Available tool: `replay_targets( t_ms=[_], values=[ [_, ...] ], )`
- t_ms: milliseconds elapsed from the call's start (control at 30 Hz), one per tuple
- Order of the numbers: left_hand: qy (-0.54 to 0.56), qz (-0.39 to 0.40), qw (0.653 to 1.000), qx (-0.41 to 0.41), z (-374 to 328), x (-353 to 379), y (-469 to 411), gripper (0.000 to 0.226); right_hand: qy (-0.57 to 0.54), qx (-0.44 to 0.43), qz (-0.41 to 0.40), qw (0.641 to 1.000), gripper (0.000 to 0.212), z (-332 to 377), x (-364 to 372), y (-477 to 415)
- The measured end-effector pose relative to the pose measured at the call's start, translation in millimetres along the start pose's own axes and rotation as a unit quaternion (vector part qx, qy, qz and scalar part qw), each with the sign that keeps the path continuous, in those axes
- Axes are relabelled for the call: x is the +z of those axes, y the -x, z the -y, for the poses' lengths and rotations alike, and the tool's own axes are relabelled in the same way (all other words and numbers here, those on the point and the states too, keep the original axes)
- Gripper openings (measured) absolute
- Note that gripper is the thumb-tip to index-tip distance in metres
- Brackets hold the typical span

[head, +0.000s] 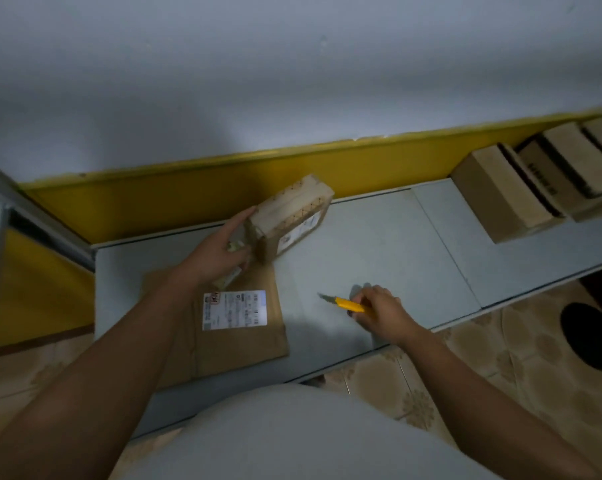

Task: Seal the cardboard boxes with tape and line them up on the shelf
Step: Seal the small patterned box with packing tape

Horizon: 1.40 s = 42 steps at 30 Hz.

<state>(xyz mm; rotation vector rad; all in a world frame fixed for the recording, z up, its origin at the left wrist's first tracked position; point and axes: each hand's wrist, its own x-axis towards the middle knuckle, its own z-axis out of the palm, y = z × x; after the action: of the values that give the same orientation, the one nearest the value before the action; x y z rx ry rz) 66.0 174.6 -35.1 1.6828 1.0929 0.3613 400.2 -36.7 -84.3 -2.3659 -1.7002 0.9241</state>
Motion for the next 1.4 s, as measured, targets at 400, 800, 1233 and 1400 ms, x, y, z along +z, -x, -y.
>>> replay_targets(
  t_ms=[400,800,1233,1400],
  values=[
    [0.061,0.0,0.998,-0.002,0,-9,-4,0.086,-0.013,-0.183,-0.061,0.981,0.011,195,-50,-15],
    [0.075,-0.028,0.996,-0.03,-2,-16,4,0.081,0.086,-0.179,0.029,0.98,0.02,248,-50,-57],
    [-0.042,0.016,0.998,-0.041,-16,-14,-1,0.078,0.063,-0.169,0.019,0.983,0.015,240,-64,-43],
    [0.024,0.006,0.999,-0.036,-11,-10,-4,0.081,0.055,-0.16,0.014,0.985,0.014,239,-65,-39]
  ],
)
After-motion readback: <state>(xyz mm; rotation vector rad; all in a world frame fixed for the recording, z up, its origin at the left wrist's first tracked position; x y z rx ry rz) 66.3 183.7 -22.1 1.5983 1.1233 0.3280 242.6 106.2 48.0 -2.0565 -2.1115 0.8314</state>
